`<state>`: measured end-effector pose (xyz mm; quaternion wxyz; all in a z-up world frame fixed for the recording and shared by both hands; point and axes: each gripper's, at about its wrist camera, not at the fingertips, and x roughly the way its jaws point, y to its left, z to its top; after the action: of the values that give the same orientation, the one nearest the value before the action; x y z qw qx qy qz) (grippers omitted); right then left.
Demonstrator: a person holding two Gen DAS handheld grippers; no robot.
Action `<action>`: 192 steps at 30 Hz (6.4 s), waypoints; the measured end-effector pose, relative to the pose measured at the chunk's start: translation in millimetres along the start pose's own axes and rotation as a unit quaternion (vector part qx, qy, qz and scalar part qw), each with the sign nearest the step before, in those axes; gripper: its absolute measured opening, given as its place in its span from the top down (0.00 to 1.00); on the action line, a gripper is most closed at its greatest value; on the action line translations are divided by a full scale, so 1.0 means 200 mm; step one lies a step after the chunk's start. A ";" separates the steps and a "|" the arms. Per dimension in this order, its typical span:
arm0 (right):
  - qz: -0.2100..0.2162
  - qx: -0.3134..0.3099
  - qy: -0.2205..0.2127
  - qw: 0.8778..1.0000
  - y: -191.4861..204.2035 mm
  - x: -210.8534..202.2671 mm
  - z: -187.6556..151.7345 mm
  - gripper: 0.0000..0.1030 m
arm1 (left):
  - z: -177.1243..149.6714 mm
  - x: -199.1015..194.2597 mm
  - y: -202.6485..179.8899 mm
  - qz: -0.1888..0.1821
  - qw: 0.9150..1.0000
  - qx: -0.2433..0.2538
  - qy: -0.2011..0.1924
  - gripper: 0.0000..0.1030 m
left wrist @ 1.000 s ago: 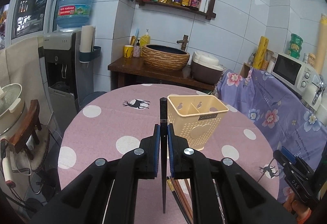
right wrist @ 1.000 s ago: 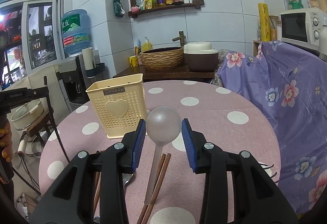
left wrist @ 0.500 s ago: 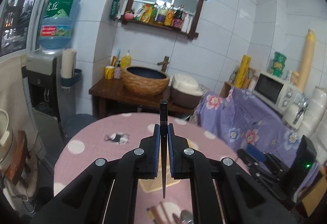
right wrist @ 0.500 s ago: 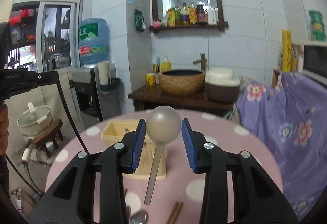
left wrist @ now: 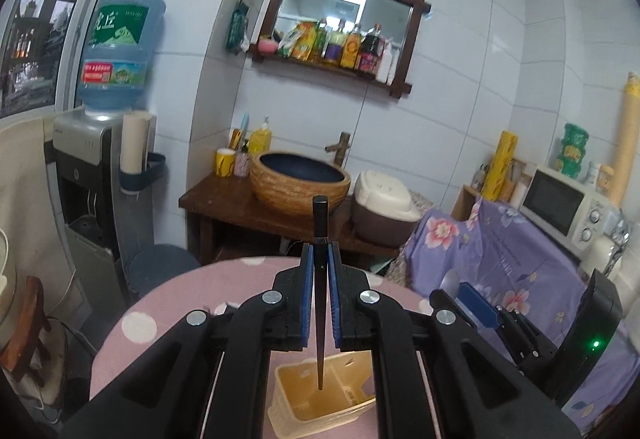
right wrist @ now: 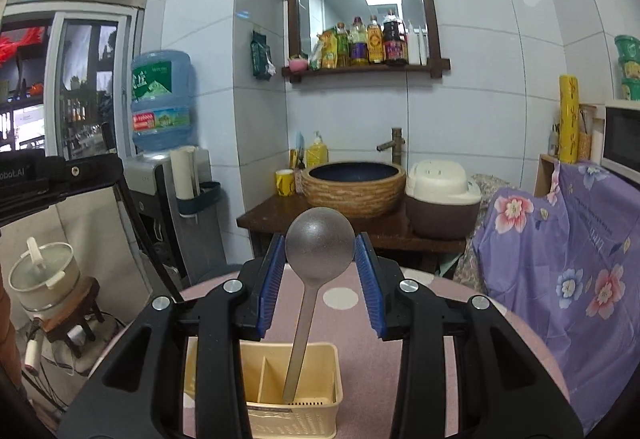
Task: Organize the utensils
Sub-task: 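Carry the plastic spoon and black chopstick over the beige basket with both tools, then open the right tool over the basket while the left tool releases its chopstick, then move both open tools back down to the utensils on the table, then close the right tool on a brown wooden chopstick while the left grasps a gold-tipped black chopstick, then lift the brown chopstick with the right tool while the left lifts the black chopstick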
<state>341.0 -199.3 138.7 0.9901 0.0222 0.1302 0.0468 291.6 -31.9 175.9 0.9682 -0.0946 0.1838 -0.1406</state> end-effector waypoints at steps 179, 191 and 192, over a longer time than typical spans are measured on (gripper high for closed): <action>-0.083 0.061 0.308 0.946 -0.31 -0.09 -1.10 0.89 | -1.20 0.25 0.09 0.108 0.950 0.107 0.273 0.92; -0.055 0.084 0.286 0.953 -0.34 -0.10 -1.08 0.90 | -1.18 0.24 0.14 0.097 0.954 0.084 0.271 0.92; -0.052 0.085 0.281 0.955 -0.33 -0.12 -1.07 0.90 | -1.17 0.24 0.15 0.095 0.955 0.079 0.269 0.92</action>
<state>269.3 -261.3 -65.0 0.9092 0.0855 0.4072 -0.0112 251.6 -48.2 -61.4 0.8963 0.0412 0.4339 -0.0822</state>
